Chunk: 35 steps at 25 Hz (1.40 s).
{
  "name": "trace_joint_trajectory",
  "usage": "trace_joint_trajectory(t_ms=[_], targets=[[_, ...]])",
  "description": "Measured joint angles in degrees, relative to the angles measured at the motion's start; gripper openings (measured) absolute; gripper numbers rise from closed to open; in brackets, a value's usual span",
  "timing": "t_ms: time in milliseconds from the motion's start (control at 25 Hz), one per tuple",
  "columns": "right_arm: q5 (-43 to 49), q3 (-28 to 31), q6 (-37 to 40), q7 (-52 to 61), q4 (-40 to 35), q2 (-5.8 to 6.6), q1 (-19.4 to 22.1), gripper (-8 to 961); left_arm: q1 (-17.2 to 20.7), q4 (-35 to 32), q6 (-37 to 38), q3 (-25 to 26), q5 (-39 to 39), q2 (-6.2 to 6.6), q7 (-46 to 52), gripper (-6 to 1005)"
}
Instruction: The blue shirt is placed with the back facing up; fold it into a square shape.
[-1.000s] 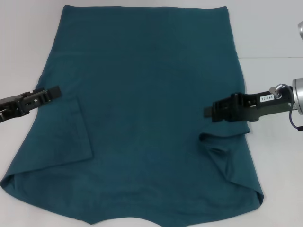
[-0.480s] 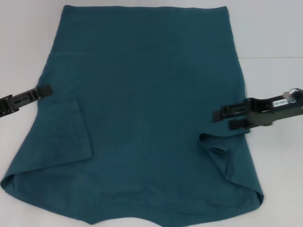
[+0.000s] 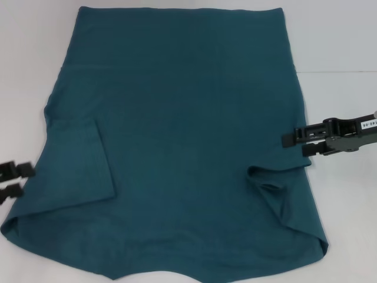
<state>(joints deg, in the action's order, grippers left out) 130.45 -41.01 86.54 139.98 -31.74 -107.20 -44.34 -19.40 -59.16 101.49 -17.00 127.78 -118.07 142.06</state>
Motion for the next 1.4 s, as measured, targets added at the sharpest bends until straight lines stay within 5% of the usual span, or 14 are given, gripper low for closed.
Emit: trace_joint_trajectory(t_ms=[480,1400], targets=[[0.0,0.0,0.0,-0.6,-0.1,-0.11,0.7,885,0.4,0.9,-4.8,4.8,12.0,0.29,2.7,723],[-0.2,0.5,0.0,-0.5,-0.1,0.06,1.9,885,-0.9,6.8,-14.0,4.4,14.1,0.69,4.2,722]])
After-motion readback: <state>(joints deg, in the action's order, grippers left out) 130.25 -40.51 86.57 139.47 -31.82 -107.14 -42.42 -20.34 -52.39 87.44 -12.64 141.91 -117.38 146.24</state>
